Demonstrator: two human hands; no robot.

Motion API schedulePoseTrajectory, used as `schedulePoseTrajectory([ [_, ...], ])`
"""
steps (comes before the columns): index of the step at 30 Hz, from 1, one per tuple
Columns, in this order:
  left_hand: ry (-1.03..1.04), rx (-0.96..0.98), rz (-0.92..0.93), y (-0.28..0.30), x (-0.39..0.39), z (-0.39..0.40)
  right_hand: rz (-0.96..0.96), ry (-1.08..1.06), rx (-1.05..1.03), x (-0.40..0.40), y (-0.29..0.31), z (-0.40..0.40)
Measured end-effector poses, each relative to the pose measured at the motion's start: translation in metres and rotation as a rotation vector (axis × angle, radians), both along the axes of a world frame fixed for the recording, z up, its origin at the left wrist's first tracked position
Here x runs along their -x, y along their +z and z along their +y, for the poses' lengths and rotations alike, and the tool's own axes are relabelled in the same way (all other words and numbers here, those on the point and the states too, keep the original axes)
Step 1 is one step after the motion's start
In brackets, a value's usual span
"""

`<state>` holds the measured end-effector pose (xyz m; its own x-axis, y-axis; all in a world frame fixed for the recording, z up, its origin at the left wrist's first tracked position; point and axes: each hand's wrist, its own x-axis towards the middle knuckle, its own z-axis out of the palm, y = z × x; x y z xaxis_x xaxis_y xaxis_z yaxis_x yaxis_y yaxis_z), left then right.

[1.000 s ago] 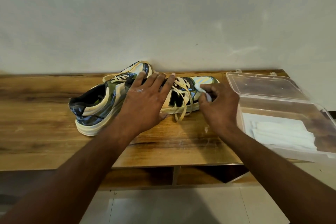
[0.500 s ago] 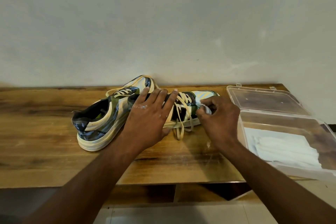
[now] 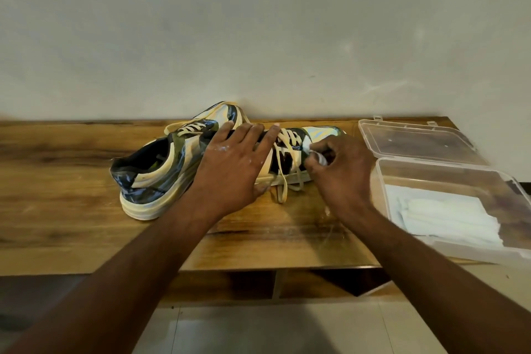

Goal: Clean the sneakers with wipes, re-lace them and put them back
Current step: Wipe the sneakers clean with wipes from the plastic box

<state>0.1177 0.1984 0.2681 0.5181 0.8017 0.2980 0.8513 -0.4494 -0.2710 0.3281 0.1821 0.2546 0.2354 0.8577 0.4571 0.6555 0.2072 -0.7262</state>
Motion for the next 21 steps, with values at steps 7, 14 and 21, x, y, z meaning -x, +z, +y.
schedulePoseTrajectory([
  [7, -0.002, 0.022, -0.013, 0.002, 0.001, 0.000, -0.176, 0.292, -0.020, 0.033, -0.007, -0.021],
  [14, 0.000, 0.016, -0.024, 0.001, 0.000, 0.000, -0.034, -0.010, -0.038, -0.009, -0.003, -0.004],
  [21, -0.008, 0.015, -0.063, 0.001, 0.001, -0.001, -0.065, 0.162, -0.042, 0.022, -0.002, -0.013],
])
